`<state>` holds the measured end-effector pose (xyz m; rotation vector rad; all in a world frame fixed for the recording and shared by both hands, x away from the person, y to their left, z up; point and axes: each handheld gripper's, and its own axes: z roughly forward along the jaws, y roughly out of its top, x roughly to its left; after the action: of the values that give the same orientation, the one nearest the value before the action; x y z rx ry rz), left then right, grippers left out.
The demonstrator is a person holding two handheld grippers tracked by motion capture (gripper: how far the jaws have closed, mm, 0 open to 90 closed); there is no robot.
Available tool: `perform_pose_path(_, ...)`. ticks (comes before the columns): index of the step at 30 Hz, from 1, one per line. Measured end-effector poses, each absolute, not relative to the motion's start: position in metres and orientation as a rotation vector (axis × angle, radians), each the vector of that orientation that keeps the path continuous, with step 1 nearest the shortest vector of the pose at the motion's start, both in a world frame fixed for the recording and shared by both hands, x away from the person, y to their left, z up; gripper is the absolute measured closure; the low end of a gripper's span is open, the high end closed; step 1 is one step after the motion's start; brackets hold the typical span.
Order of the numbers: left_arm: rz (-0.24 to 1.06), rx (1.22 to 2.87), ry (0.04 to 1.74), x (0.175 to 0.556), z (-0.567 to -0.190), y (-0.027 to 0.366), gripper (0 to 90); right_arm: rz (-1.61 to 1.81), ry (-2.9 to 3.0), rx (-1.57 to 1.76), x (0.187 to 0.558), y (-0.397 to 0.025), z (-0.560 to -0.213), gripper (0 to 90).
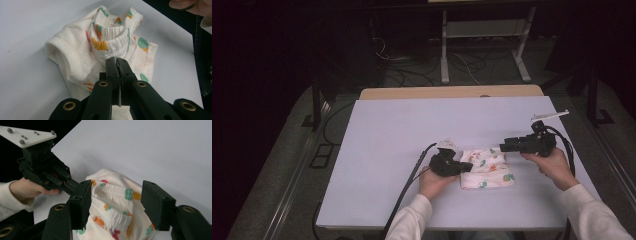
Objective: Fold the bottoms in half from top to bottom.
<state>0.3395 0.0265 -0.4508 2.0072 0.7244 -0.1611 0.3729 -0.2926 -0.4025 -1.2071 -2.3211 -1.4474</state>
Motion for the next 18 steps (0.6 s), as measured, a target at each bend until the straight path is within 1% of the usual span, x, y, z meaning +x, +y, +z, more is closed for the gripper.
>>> perform_pose_path(8, -0.159, 1.998, 0.726, 0.340, -0.450, 0.027, 88.2, -1.404, -2.361, -1.208, 0.387, -0.278, -0.398, 52.7)
perform_pose_path(13, -0.165, 1.989, 0.726, 0.340, -0.450, 0.027, 88.2, -1.381, -2.378, -1.222, 0.394, -0.271, -0.398, 63.5)
perform_pose_path(18, -0.165, 1.989, 0.724, 0.339, -0.450, 0.027, 88.2, -1.351, -2.391, -1.235, 0.402, -0.267, -0.404, 76.2)
